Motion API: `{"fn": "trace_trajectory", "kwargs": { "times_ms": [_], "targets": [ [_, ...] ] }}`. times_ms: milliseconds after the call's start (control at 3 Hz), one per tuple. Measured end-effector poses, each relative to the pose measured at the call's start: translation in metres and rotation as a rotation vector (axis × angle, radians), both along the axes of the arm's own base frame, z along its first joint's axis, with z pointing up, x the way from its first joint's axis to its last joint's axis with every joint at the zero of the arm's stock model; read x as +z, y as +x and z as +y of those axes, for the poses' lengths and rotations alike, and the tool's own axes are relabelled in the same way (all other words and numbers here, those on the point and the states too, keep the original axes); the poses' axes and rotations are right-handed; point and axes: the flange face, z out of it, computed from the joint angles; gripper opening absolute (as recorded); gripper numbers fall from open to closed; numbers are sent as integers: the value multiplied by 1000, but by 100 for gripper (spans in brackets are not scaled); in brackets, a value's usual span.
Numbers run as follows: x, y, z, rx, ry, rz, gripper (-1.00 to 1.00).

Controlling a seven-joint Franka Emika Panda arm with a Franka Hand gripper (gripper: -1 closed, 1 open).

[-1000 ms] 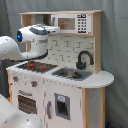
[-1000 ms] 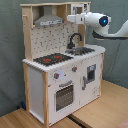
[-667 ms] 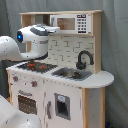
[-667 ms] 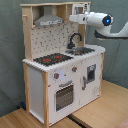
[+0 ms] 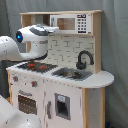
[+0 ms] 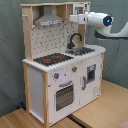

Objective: Play with the kitchen

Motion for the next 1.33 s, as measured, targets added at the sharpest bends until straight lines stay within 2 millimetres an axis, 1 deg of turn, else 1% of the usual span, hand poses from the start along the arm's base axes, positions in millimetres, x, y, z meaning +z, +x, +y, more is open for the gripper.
{"fn": "trace_trajectory", "kwargs": {
  "times_ms": [333,667,1000,1333],
  "targets": [
    [12,-3,-12,-79,-22,-5,100],
    [34,-27,3,-123,-36,-64,100],
    [54,-52,16,-145,-7,-134,100],
    [65,-68,37,-156,42,-197,100]
  ]
}}
